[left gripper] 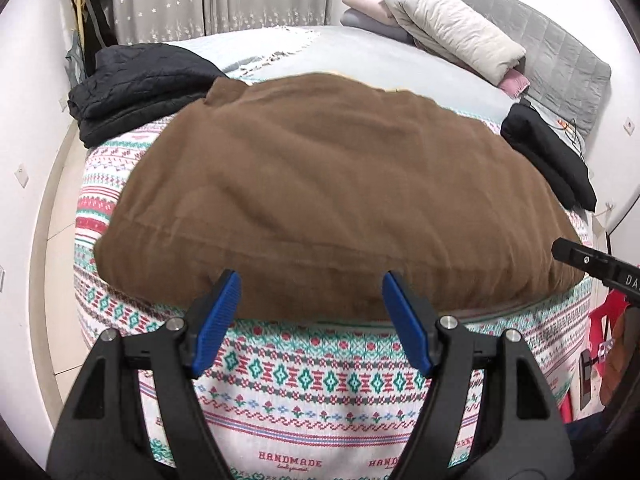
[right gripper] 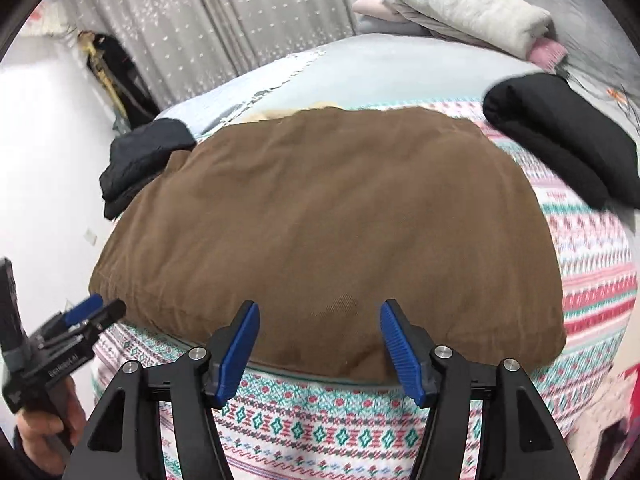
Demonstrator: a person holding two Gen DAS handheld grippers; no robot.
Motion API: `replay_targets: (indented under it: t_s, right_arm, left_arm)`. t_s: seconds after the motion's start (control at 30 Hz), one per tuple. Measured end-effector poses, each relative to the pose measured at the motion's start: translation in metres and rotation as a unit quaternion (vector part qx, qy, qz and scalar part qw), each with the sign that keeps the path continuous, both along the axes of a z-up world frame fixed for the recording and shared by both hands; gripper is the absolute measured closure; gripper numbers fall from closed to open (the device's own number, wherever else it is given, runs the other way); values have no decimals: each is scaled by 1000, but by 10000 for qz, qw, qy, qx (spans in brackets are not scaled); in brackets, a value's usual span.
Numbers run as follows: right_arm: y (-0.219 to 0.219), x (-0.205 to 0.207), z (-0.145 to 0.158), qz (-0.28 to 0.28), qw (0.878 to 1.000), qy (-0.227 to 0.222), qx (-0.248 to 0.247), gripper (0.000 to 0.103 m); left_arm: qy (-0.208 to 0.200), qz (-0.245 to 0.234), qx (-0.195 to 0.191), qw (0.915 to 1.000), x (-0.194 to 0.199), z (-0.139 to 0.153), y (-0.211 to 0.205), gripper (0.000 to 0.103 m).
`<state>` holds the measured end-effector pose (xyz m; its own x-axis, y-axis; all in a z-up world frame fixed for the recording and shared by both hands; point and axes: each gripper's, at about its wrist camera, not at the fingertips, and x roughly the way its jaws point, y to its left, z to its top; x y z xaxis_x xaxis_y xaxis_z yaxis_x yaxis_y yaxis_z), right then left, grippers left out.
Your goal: Fold large clothes
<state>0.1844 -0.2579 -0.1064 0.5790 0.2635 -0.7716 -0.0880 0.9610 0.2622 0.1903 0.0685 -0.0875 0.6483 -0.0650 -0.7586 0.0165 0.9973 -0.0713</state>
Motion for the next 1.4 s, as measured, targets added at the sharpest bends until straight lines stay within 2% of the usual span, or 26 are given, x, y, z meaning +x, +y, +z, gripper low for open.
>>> replay_targets:
  t_s: [0.13,0.2,0.27,0.37,0.53,0.57,0.67,0.77,0.83,0.97,1.07,1.1,1.13,1.17,1.23,1.33,1.4]
  right_arm:
    - [-23,-3,-23,-458,9975,346,422,38]
    - [-37,-6,-31,-740,9949,448,517,38]
    - [-60,-11,-39,-1114,9890,555,802,38]
    - [-96,-22,-55,-1608,9699,730,1674,37]
    - [-128,-34,-95,-2121,9292,1116,2814,37]
    - [-132,-36,-99,-2189,9196,1039,3093,37]
    - [-142,-35,-101,-2286,9022,767,3577,37]
    - [-142,-30,-106,-2438,8894,540,3829,37]
    - [-136,-24,-111,-2512,8891,432,3802,37]
    - [-117,-13,-108,-2584,9005,118,3496,35]
    - [-115,-12,-110,-2748,8775,-20,3930,35]
    - [-116,-14,-110,-2767,8684,-121,4114,39]
    - [-115,-15,-106,-2768,8660,-258,4157,42]
    - [-118,-19,-100,-2757,8666,-349,4145,51]
    - [-113,-23,-79,-2560,8689,-685,4180,52]
    - [-103,-19,-61,-2249,8818,-900,4046,45]
    - [-103,-17,-74,-2433,8772,-707,4079,27]
  left_arm:
    - [32,28,238,9997,2,-10,0,29]
    - [23,188,358,9992,7,-16,8,29]
    - [128,384,308,9987,14,-21,22,29]
    - [241,546,-88,9982,19,-25,42,29]
    - [346,596,-219,9974,25,-35,52,29]
    - [368,611,-229,9972,25,-37,52,28]
    - [387,639,-244,9969,26,-38,51,28]
    - [387,636,-263,9969,27,-40,53,27]
    - [374,636,-251,9970,27,-40,53,27]
    - [363,617,-254,9971,27,-40,54,27]
    - [381,589,-314,9970,28,-40,56,27]
    - [385,588,-336,9970,28,-39,57,27]
    - [398,597,-364,9968,28,-39,58,27]
    - [410,607,-386,9966,28,-38,60,27]
    - [434,650,-472,9958,28,-37,63,27]
    - [458,686,-565,9950,30,-37,64,27]
    - [469,697,-575,9948,31,-37,64,27]
